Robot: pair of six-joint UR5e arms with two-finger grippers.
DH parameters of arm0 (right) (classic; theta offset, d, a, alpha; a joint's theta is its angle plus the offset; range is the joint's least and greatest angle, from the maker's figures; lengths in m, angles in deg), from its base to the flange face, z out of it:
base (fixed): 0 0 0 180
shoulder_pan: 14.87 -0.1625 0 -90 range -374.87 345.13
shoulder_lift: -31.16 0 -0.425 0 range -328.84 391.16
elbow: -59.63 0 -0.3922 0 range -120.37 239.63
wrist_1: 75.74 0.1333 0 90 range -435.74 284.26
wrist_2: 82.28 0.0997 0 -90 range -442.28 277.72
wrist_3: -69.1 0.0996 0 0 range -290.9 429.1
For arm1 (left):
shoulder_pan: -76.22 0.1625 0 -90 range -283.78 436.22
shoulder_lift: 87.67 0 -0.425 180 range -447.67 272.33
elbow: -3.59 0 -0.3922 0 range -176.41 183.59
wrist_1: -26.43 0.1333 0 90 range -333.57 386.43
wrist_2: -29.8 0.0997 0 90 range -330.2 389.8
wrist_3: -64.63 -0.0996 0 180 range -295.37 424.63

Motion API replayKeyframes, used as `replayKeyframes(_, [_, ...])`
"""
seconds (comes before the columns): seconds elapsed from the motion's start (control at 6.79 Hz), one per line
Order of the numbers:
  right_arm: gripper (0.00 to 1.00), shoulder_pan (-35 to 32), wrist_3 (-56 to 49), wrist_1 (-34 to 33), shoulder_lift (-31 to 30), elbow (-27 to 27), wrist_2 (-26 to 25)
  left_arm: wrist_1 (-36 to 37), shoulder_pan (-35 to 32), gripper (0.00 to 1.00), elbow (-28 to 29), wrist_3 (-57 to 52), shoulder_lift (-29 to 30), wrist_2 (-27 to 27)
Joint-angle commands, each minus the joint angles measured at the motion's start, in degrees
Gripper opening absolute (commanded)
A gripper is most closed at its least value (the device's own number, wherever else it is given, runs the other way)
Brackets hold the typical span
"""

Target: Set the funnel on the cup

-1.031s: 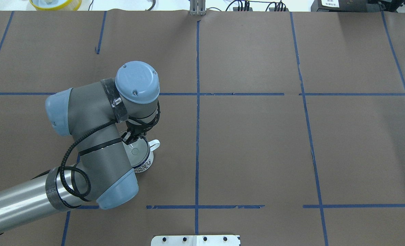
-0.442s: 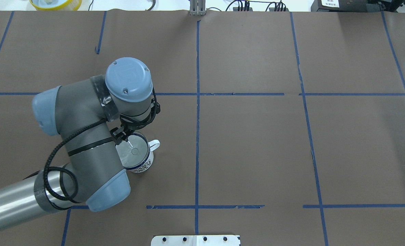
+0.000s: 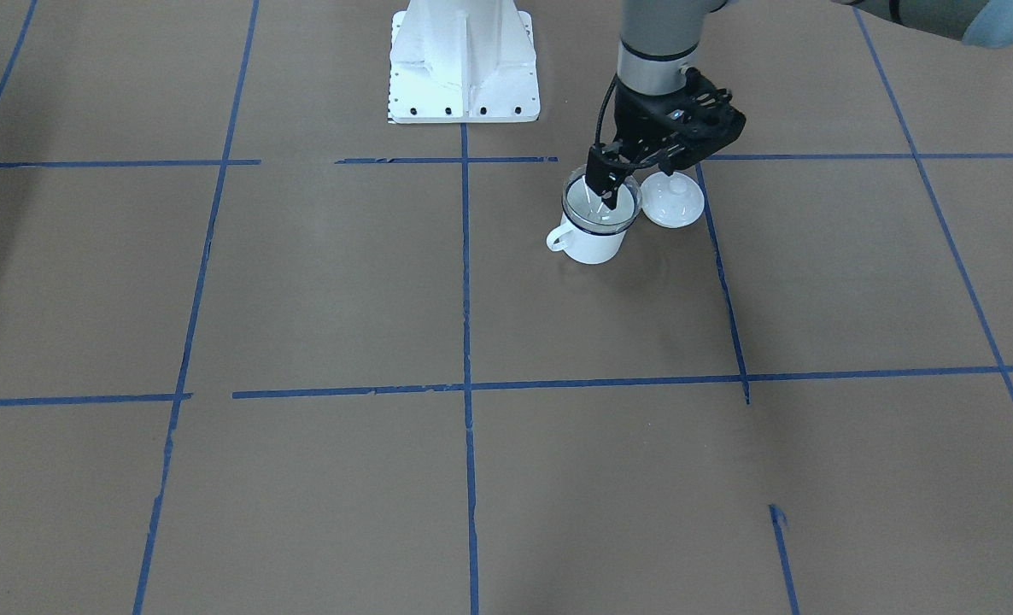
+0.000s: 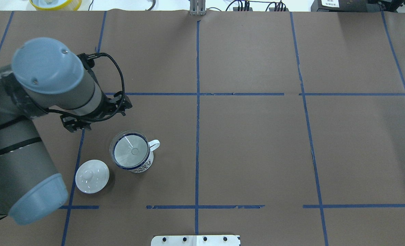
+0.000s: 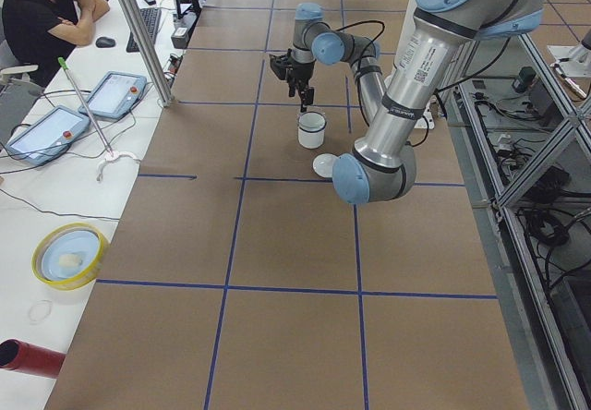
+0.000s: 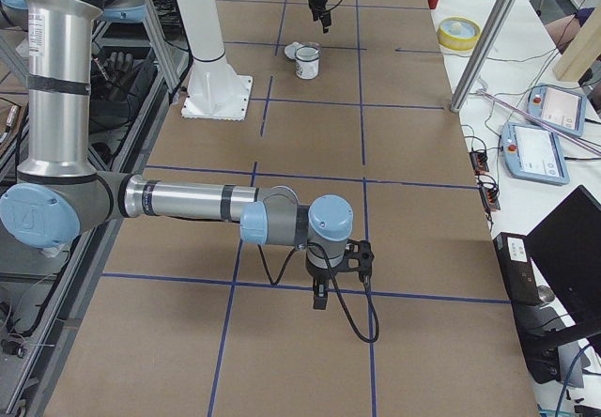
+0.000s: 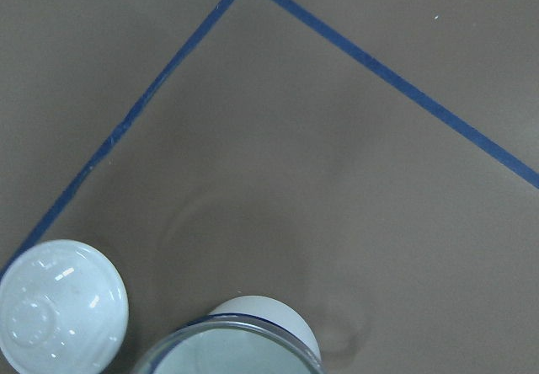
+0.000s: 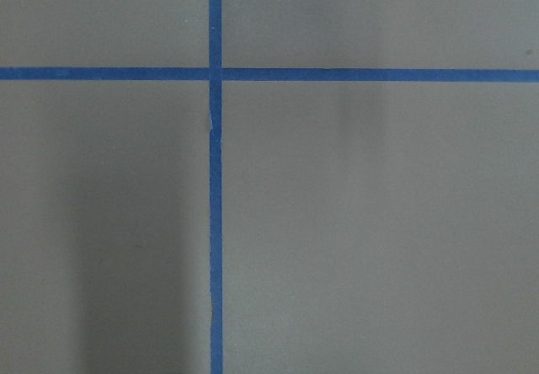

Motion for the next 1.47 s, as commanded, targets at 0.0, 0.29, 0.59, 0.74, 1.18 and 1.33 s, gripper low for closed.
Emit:
replayKeyframes(0.0, [1.00, 0.00, 0.00, 0.00, 0.00, -0.04, 0.00, -0.78, -11.93, 1.00, -1.38, -20.56, -6.63, -8.02])
replayKeyframes(0.29, [1.00, 0.00, 0.00, 0.00, 0.00, 0.04, 0.00, -5.41, -24.87, 1.00, 2.55, -42.71, -15.94, -16.73])
replayKeyframes(0.59, [1.00, 0.00, 0.00, 0.00, 0.00, -0.04, 0.00, -13.94, -37.61, 1.00, 12.90, -65.73, -22.37, -22.46])
replayKeyframes(0.74, [1.00, 0.00, 0.00, 0.00, 0.00, -0.04, 0.00, -15.19, -42.90, 1.00, 17.39, -75.68, -23.53, -24.05])
replayKeyframes(1.18, [1.00, 0.00, 0.00, 0.00, 0.00, 0.04, 0.00, -14.85, -54.87, 1.00, 24.09, -89.66, -26.71, -28.17])
replayKeyframes(1.33, [1.00, 0.00, 0.00, 0.00, 0.00, -0.04, 0.00, -15.02, -55.16, 1.00, 25.95, -93.06, -27.84, -28.28])
